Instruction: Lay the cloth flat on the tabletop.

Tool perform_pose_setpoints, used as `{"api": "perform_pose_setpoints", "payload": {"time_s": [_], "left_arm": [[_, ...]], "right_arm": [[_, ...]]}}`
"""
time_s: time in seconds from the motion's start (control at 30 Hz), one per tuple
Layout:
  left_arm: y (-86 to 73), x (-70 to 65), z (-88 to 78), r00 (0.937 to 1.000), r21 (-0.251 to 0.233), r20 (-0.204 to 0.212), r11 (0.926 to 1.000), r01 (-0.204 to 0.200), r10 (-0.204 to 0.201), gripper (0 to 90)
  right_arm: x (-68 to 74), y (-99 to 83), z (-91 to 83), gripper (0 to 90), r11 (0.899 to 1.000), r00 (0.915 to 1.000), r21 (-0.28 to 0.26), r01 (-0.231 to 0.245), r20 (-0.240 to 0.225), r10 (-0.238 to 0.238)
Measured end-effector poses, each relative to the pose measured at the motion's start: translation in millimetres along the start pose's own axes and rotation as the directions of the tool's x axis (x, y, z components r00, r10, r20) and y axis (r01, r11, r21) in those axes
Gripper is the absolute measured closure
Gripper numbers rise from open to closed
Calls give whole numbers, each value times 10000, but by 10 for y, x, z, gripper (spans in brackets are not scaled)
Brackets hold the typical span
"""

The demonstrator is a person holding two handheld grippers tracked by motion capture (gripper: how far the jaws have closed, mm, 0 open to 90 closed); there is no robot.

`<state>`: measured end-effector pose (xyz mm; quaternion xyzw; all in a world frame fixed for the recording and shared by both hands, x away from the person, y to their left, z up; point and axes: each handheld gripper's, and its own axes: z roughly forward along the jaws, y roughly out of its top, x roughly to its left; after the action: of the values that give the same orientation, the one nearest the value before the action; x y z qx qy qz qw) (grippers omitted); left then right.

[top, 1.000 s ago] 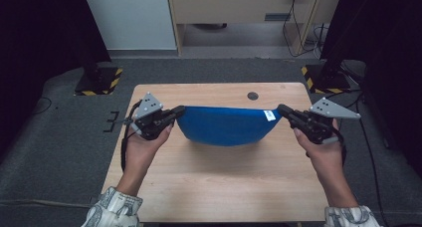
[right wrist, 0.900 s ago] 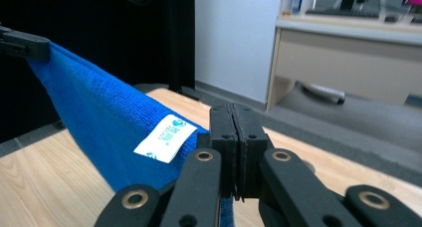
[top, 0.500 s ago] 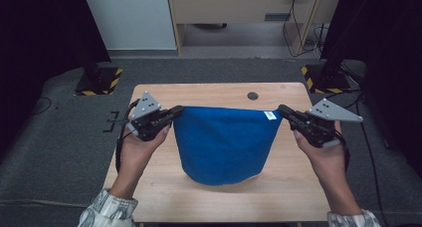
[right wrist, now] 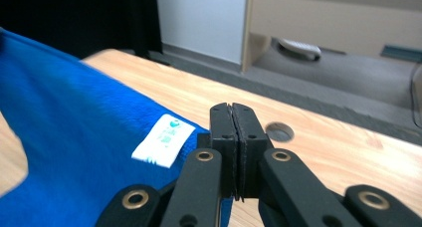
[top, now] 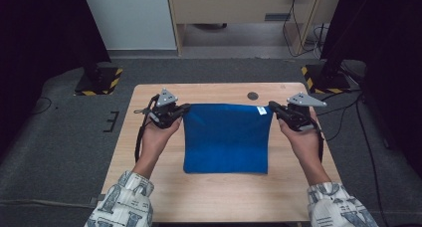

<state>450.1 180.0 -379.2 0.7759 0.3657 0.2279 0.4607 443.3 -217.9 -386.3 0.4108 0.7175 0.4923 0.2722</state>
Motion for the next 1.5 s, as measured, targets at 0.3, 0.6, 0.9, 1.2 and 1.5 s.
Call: {"api": "perform_pose_setpoints", "payload": {"time_s": [0.3, 0.6, 0.9, 1.2, 1.5], "left_arm": [[-41, 92, 151, 9996, 107, -154, 9997, 220, -218, 881], [-48, 152, 215, 9987, 229, -314, 9989, 407, -400, 881], [-40, 201, 331, 9978, 402, -397, 9977, 541, -525, 882], [-53, 256, 583, 9975, 820, -479, 9951, 553, -515, 881], [-118, 309, 764, 9968, 1104, -655, 9925, 528, -457, 880]], "right_arm": [[-86, -11, 218, 891, 9995, 9996, 260, -152, 228, 146], [-92, 45, 298, 890, 9994, 9997, 324, -88, 212, 82], [-157, -6, 413, 890, 9989, 9993, 359, -311, 208, 303], [-289, -112, 592, 890, 9967, 9983, 608, -533, 259, 518], [-382, -223, 770, 889, 9944, 9981, 908, -546, 350, 516]]}}
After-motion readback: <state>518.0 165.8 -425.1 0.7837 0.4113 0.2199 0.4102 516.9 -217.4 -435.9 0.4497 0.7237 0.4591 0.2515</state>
